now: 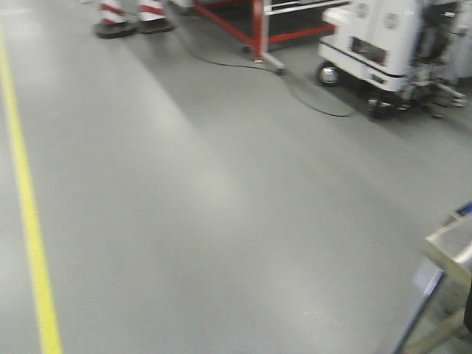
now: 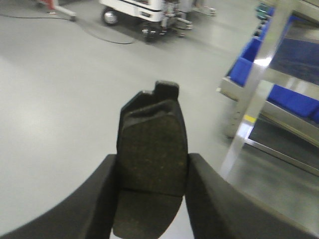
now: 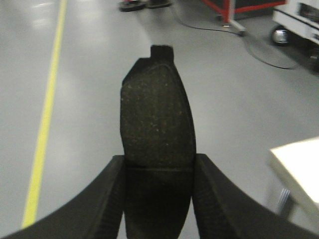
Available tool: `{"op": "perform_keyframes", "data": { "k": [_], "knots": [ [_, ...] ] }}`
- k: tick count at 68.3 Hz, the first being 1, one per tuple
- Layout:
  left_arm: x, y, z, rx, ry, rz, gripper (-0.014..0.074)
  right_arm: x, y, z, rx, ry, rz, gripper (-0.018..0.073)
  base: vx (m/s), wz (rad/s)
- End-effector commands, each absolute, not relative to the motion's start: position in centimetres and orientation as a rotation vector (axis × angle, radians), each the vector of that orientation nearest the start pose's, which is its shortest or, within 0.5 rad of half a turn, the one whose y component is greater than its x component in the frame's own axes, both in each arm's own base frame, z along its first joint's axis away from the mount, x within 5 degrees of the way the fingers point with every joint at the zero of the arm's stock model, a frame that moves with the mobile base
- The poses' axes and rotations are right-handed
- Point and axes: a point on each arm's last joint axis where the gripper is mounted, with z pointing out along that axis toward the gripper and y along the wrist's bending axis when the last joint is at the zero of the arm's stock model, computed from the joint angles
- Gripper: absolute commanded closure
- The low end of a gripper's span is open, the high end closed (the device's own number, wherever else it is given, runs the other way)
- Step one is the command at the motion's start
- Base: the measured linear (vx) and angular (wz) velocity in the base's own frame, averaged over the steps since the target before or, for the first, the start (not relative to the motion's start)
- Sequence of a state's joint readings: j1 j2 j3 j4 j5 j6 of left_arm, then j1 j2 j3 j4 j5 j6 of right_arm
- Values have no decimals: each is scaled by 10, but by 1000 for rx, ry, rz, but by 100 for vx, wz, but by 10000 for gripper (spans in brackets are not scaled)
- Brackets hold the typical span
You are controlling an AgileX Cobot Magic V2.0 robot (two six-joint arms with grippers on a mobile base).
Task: Move and align brake pads A on conveyor
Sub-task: 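Turn the base away from the steel table toward the yellow floor line, then drive the base along the yellow floor line past the striped cones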
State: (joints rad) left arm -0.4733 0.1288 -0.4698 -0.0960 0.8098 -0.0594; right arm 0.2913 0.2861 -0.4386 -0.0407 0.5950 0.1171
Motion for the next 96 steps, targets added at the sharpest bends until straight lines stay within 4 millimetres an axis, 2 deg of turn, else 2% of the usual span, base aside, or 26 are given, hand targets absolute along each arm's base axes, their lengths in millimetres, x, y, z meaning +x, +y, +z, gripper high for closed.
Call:
{"op": "perform_keyframes", "data": {
  "k": [1, 44, 96],
  "knots": [
    [24, -20, 303, 357, 1844, -498, 603, 64, 17, 308, -187, 1797, 229, 564, -19, 86],
    [24, -20, 303, 357, 1844, -498, 603, 64, 17, 308, -187, 1797, 229, 564, -9, 70],
    [24, -20, 303, 357, 1844, -498, 603, 64, 17, 308, -187, 1798, 229, 564, 14, 14]
  ]
}}
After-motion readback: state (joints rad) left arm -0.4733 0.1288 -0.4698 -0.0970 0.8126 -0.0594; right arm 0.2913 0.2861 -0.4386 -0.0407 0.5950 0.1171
